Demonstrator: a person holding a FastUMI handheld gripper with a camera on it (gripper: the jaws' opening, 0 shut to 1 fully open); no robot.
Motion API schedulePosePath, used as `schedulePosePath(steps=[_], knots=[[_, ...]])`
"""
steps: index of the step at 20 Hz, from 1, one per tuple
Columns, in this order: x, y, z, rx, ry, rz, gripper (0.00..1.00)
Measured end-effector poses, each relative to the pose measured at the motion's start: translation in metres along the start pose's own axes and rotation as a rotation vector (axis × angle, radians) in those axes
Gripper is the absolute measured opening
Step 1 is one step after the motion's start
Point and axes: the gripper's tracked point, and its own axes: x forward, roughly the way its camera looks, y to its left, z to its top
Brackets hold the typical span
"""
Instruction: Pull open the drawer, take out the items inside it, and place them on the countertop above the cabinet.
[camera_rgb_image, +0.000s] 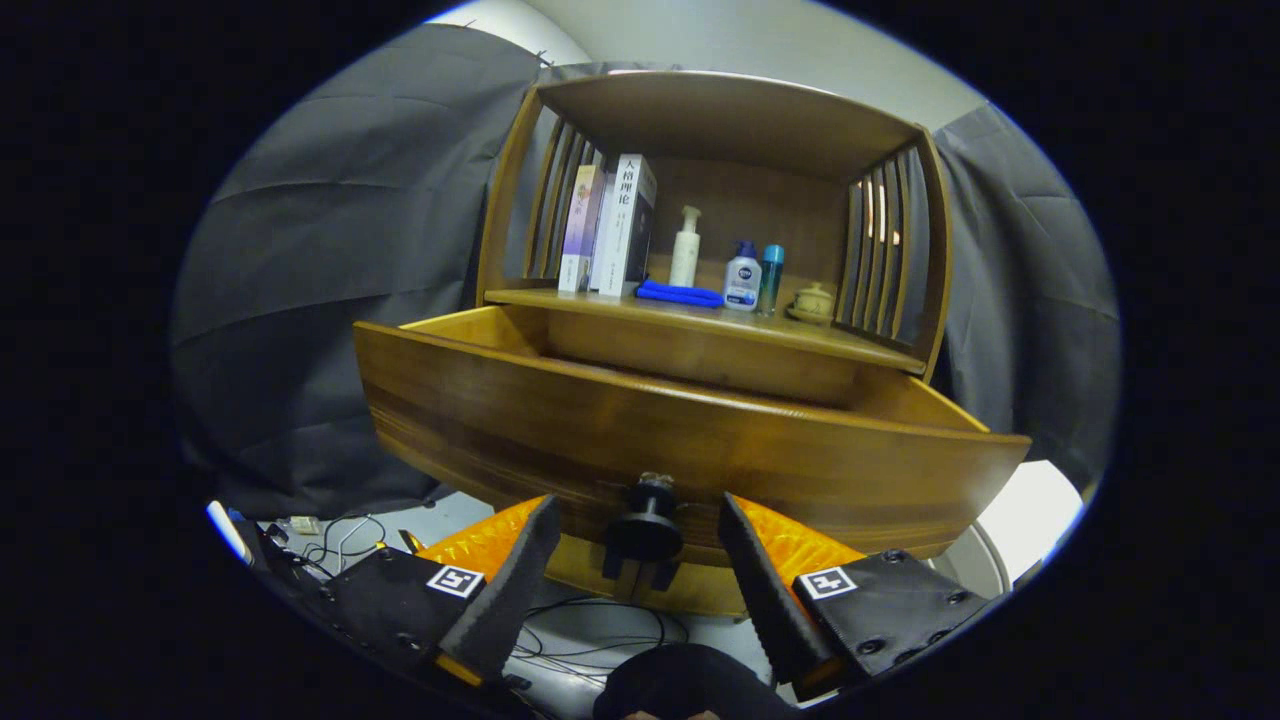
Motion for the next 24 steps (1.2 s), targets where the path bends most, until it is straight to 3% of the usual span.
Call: schedulePosePath(steps=[6, 11, 17, 24], knots=[[-0.005, -0.032, 0.081, -0.026, -0.085, 0.008, 0.98], [0.023, -0.054, 0.137, -0.073, -0.087, 0.016, 0.98], [0.081, -0.044, 0.152, -0.125, 0.108, 0.131, 0.98], [0.135, -0.028, 0.097, -0.046, 0.46, 0.208, 0.98]])
